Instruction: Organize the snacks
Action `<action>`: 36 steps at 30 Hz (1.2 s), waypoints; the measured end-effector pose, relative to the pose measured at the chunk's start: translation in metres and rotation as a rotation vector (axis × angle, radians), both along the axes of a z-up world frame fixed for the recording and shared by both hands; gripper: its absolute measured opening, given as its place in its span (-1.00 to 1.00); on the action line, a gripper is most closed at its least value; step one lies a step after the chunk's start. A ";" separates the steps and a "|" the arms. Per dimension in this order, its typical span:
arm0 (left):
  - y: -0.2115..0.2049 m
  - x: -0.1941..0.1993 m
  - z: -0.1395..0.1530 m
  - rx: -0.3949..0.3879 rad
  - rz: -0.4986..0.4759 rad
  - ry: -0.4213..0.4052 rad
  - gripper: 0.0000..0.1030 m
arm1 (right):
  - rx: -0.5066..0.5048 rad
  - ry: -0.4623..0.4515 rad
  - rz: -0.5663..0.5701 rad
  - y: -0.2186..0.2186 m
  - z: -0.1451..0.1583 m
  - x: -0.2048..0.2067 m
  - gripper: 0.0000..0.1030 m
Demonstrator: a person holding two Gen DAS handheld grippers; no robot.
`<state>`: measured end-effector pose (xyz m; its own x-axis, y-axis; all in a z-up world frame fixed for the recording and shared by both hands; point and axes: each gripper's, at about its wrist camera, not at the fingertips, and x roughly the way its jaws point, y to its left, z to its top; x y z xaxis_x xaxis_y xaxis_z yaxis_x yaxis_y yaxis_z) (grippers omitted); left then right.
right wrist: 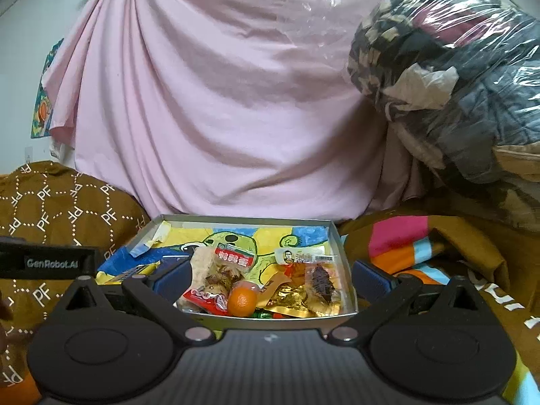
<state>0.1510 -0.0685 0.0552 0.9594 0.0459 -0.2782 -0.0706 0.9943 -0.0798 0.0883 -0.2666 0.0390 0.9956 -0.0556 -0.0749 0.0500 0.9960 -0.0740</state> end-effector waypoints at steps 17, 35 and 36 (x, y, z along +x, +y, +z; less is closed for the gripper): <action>0.006 -0.041 0.007 -0.040 -0.003 -0.017 0.98 | 0.038 -0.041 -0.035 -0.001 -0.001 -0.045 1.00; 0.016 -0.073 0.002 -0.090 0.003 -0.048 0.98 | 0.062 -0.053 -0.076 0.000 -0.010 -0.070 1.00; 0.016 -0.075 0.002 -0.088 0.000 -0.049 0.99 | 0.064 -0.052 -0.078 0.000 -0.011 -0.073 1.00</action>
<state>0.0759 -0.0527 0.0572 0.9719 0.0238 -0.2341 -0.0650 0.9833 -0.1701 0.0155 -0.2667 0.0279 0.9911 -0.1301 -0.0291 0.1300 0.9915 -0.0051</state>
